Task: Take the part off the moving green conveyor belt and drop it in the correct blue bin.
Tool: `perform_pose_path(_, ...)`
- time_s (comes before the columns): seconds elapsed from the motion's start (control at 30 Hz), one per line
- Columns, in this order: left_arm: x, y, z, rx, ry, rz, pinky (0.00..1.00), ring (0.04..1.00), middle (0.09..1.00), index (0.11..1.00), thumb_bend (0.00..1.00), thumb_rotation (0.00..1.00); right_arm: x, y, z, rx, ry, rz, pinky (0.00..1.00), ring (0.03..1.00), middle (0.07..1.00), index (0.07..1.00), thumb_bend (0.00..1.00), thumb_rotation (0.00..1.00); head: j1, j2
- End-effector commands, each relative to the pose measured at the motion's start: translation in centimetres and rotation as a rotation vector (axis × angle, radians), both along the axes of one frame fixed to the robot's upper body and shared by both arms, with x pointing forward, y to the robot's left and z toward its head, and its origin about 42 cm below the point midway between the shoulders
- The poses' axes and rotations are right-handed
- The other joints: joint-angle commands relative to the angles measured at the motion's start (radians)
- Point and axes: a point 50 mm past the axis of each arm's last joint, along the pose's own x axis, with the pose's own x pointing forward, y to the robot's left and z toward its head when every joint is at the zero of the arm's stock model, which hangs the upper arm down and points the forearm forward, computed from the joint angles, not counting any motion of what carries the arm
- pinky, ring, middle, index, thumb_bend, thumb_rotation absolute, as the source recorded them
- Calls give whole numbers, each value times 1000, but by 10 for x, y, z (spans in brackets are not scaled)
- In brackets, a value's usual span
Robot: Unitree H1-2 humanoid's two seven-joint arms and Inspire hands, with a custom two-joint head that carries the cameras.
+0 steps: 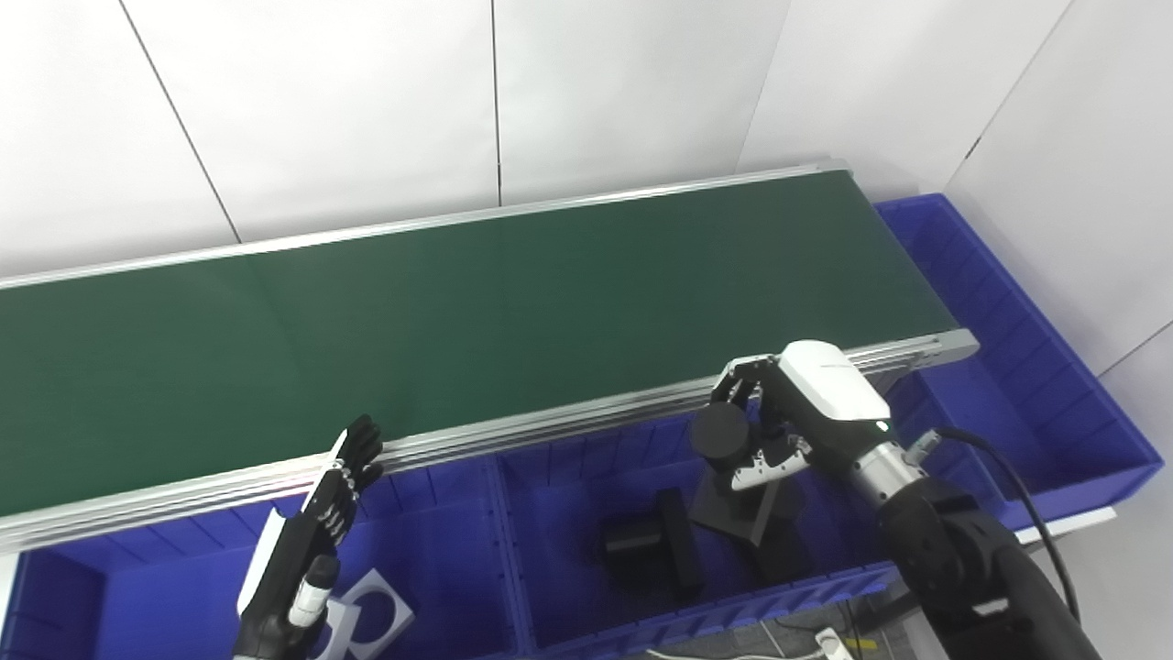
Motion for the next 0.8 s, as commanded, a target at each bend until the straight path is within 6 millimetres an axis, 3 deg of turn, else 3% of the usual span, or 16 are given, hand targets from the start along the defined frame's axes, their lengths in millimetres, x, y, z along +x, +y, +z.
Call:
perform_pose_path(0.0,4,-1,13,-27,-73,-9,947,966,976,969,942,974,12,-4,10,-51,-31,14,223,286,465,488,529,0,2,2)
perform_pose_path(0.27,3,-1,16,-43,-79,-16,932,954,966,969,901,973,27,7,-11,-140,25,57,205,255,471,483,532,0,9,12)
perform_pose_path(0.47,5,-2,17,-44,-84,-18,933,949,963,968,875,980,27,10,-21,-153,48,52,160,218,470,484,532,0,17,16)
perform_pose_path(0.77,7,-3,18,-50,-88,-21,929,948,964,967,875,970,28,14,-29,-160,103,68,173,232,470,484,531,0,20,18)
